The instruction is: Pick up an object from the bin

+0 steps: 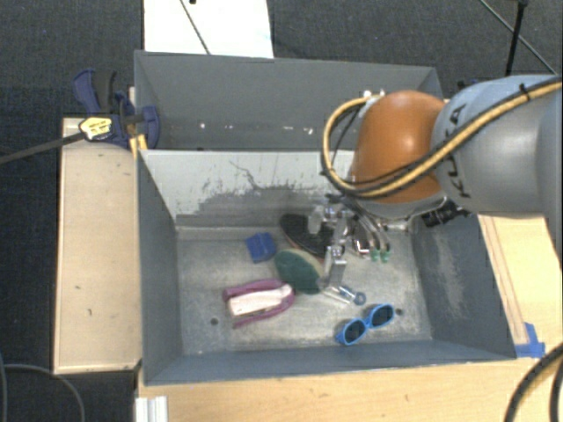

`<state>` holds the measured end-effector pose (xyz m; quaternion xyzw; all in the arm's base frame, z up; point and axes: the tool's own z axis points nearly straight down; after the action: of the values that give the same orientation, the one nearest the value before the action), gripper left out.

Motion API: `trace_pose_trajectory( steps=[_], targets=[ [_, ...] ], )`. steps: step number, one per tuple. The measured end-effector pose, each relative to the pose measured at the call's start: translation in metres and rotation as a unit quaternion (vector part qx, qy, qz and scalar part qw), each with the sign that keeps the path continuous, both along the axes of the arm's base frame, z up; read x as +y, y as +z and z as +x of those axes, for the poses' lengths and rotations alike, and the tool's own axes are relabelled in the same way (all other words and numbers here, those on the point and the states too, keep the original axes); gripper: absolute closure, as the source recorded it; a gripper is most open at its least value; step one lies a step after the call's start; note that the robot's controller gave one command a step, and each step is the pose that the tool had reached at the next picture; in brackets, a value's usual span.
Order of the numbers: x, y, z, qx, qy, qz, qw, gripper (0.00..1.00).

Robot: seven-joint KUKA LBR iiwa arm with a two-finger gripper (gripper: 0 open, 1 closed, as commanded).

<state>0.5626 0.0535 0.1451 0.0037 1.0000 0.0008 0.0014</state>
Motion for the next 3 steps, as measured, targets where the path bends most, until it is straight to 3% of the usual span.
trace_pose_trajectory(
  steps=[1,2,3],
  targets=[
    [0.001,-0.06,0.004,-0.013,-0.059,0.001,0.9982,0.0],
    [0.0,-0.058,0.004,-0.0126,-0.059,0.001,0.9982,1.0],
    [0.004,-0.012,-0.026,-0.0027,0.117,-0.001,0.9932,1.0]
  ],
)
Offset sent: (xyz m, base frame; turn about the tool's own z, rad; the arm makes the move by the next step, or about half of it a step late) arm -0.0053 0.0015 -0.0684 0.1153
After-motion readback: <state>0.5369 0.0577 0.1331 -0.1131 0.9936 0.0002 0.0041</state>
